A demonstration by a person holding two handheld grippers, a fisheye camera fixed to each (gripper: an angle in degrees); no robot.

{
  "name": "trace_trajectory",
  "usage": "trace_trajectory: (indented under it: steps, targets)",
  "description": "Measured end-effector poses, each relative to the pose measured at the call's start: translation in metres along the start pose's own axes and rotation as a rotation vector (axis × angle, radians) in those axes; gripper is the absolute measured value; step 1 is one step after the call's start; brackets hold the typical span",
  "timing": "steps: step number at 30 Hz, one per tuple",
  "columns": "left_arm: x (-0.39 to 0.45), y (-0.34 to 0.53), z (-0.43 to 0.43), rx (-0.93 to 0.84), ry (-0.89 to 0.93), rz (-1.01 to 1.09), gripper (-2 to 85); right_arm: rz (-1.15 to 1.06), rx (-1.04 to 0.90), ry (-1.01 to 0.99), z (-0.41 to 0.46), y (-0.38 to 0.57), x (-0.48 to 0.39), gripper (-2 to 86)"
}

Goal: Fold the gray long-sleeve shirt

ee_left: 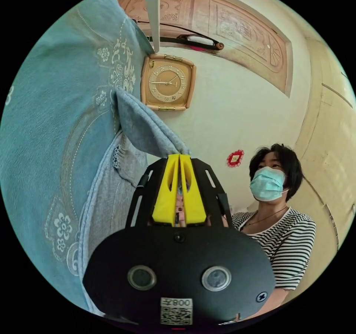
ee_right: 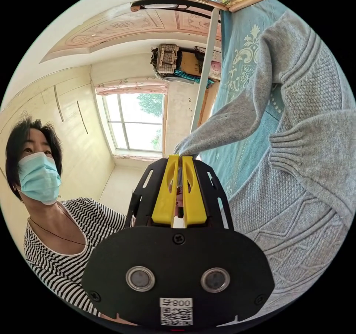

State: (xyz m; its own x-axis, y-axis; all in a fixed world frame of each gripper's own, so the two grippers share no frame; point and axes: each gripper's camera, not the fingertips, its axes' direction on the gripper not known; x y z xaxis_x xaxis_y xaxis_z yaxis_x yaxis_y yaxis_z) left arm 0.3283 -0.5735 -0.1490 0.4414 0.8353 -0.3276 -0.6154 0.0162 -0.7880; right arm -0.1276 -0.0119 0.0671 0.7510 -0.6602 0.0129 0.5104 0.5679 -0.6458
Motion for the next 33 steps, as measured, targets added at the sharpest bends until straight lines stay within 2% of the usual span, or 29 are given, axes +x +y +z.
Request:
trace_trajectory:
  steps: [9, 17, 27, 33]
  targets:
    - [0.028, -0.033, 0.023, -0.078, 0.037, 0.004, 5.3, -0.083, -0.108, 0.111, -0.018, -0.014, -0.036, 1.3]
    - [0.040, -0.053, 0.075, -0.177, 0.062, -0.054, 9.0, -0.164, -0.227, 0.265, -0.062, -0.037, -0.074, 1.4]
    - [0.051, -0.053, 0.156, -0.196, 0.120, -0.075, 3.7, -0.225, -0.317, 0.302, -0.109, -0.052, -0.101, 1.4]
    - [0.063, -0.034, 0.249, -0.347, 0.040, 0.023, 3.2, -0.255, -0.466, 0.521, -0.168, -0.044, -0.134, 1.5]
